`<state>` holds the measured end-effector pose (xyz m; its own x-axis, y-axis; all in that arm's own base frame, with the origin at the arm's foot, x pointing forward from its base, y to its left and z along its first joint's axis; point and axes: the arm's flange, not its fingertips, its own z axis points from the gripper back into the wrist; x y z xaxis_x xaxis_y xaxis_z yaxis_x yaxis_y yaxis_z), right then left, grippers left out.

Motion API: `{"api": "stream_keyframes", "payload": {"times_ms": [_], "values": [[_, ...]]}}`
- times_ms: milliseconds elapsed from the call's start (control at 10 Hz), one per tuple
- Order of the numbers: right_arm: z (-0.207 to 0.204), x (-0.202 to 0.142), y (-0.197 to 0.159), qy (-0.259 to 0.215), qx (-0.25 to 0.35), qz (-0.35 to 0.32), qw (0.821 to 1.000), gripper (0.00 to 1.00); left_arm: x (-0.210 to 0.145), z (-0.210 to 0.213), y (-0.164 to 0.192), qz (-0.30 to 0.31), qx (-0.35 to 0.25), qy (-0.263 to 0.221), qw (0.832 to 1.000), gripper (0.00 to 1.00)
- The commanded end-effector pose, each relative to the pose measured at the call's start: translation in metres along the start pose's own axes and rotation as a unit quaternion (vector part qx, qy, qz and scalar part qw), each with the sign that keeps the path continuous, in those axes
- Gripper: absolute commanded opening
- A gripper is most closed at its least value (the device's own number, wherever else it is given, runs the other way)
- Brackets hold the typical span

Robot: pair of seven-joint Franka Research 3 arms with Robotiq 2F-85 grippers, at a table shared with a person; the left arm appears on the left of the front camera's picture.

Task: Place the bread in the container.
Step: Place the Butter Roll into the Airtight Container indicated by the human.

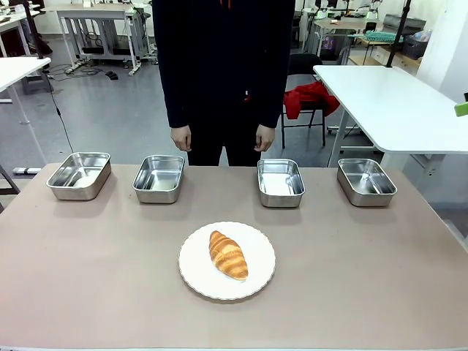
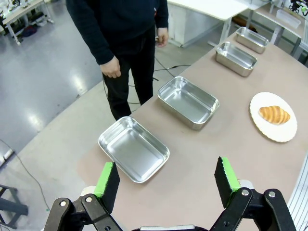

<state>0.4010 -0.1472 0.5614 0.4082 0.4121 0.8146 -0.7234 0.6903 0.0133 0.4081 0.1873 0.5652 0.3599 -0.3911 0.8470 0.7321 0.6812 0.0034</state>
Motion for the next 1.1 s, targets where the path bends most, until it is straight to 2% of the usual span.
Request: {"api": "stream_keyframes", "payload": {"times_ms": [0,1000], "values": [[-0.0001,0.0011,0.0002,-0.008,0.002,0.001,1.000,1.00,-0.0001,0.0007,0.0000,-0.001,0.001,0.000,1.000,1.00],[-0.0001,0.0011,0.0002,-0.008,0.002,0.001,1.000,1.00,-0.0001,0.0007,0.0000,-0.001,0.001,0.000,1.000,1.00]]}}
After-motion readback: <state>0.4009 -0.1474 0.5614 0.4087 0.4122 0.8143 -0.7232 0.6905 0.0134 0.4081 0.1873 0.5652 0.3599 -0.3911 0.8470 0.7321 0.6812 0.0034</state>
